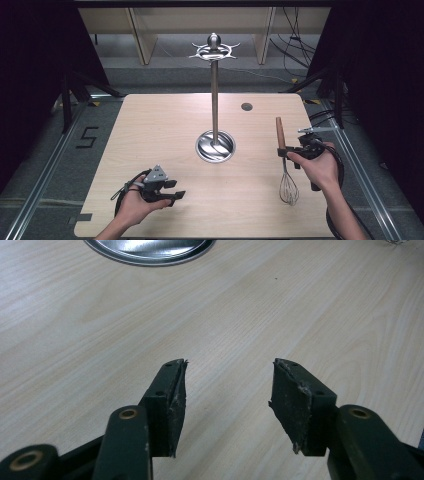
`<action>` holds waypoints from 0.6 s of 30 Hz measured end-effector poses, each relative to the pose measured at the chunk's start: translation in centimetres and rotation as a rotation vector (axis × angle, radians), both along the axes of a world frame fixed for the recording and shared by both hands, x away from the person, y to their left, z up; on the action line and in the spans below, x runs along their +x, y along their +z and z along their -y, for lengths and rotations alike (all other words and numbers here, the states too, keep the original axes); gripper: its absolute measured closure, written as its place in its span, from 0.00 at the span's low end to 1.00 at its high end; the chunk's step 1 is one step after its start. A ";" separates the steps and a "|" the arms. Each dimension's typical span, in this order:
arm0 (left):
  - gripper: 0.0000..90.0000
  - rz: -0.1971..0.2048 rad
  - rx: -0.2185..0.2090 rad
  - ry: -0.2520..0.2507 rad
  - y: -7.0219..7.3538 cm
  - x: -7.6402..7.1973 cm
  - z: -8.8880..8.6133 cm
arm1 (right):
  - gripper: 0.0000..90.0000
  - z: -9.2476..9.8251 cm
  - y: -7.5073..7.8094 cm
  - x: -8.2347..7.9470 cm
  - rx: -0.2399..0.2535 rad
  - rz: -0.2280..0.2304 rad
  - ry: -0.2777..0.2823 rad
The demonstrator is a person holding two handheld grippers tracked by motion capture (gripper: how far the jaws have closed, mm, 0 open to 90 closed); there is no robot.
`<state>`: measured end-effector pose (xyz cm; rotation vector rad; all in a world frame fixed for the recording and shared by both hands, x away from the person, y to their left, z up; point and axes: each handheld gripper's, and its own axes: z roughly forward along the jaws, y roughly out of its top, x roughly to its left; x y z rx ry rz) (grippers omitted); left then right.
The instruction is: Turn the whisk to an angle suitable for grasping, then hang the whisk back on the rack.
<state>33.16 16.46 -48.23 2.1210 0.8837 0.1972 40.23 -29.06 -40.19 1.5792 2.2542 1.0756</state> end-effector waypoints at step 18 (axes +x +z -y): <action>0.52 0.009 -0.008 0.028 0.2 -0.7 -0.7 | 0.78 -0.6 1.7 -1.2 -0.010 0.130 0.050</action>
